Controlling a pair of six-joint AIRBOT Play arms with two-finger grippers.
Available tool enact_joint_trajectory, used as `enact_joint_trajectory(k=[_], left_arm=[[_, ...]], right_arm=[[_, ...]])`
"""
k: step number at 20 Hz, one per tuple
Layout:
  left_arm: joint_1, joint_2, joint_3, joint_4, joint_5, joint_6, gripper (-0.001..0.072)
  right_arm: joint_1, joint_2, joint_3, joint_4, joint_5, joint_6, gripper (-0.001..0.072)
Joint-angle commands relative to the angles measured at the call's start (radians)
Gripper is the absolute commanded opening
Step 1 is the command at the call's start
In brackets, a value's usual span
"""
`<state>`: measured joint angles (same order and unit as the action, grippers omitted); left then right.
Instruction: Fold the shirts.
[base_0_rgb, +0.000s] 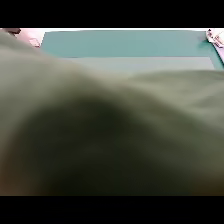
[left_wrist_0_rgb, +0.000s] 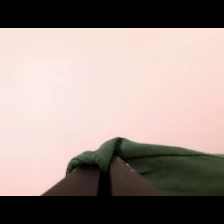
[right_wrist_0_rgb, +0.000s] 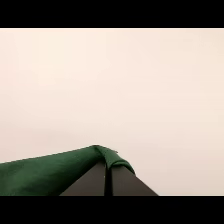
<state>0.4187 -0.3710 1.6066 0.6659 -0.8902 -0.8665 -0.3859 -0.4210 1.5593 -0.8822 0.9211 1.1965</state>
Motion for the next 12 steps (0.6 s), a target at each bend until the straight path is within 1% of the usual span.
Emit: enact_joint_trajectory(k=[1, 5, 7, 8, 9, 10, 12], left_arm=[[0.001, 0.001, -0.042, 0.006, -0.124, 0.002, 0.0026], [0.001, 0.001, -0.264, -0.002, -0.255, -0.077, 0.0026], [0.001, 0.001, -0.423, -0.040, -0.268, -0.079, 0.0026], [0.001, 0.001, -0.511, -0.079, -0.247, -0.069, 0.0027], [0.001, 0.001, -0.612, -0.130, -0.204, -0.042, 0.0026], [0.001, -0.001, -0.705, -0.188, -0.150, 0.004, 0.0026], [0.001, -0.039, -0.876, -0.359, -0.026, 0.134, 0.0026]], right_arm=[[0.000, -0.100, 0.035, -0.010, 0.187, -0.013, 0.0020], [0.006, -0.282, 0.033, -0.009, 0.443, -0.012, 0.0020], [0.039, -0.359, -0.023, -0.009, 0.478, -0.013, 0.0020], [0.059, -0.393, -0.069, -0.009, 0.475, -0.014, 0.0020], [0.080, -0.427, -0.126, -0.009, 0.468, -0.043, 0.0020], [0.100, -0.460, -0.180, -0.009, 0.453, -0.078, 0.0020], [0.130, -0.528, -0.286, -0.010, 0.365, -0.121, 0.0019]])
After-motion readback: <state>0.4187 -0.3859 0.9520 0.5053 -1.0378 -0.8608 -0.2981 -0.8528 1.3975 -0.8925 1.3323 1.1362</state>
